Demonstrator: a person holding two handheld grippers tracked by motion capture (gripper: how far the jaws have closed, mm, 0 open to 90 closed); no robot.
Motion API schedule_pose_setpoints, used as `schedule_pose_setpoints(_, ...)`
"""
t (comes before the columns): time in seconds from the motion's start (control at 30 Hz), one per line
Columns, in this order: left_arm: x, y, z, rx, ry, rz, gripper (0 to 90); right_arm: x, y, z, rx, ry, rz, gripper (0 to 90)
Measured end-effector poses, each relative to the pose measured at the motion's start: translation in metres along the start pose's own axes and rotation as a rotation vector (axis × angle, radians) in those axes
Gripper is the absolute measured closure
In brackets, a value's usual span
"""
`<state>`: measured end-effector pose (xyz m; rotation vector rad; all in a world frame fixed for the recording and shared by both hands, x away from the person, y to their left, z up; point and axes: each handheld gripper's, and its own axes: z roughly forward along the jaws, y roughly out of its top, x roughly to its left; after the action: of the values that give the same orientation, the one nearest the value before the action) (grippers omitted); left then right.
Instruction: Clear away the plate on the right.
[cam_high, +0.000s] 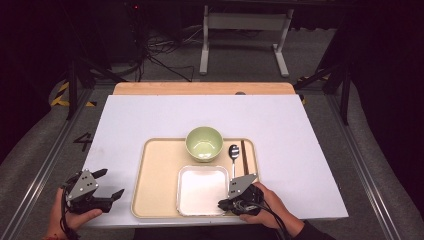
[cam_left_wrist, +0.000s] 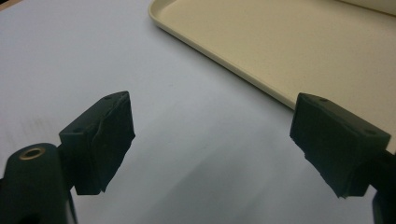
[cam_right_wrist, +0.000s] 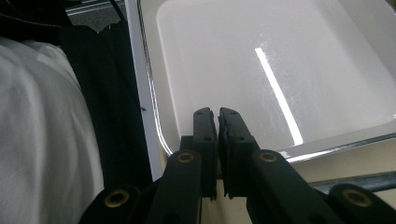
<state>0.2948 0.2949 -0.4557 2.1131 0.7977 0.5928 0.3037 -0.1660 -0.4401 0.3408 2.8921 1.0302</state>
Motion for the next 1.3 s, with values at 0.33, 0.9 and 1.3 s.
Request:
schedule_pose_setpoints(0.33,0.001,0.0,0.0,-0.002,-0.002,-0.001,14.6,-0.001,0.001,-0.004,-0.021,-0.013,0.022,86.0)
schedule_pose_setpoints(0.9,0.002,-0.001,0.001,0.003,-0.007,-0.004,14.5,-0.011,0.004,-0.017,-0.074,-0.082,0.02,79.6)
schedule_pose_setpoints(1.3,0.003,-0.001,0.003,0.007,-0.01,0.001,14.6,-0.025,0.006,-0.035,-0.118,-0.175,0.021,72.3)
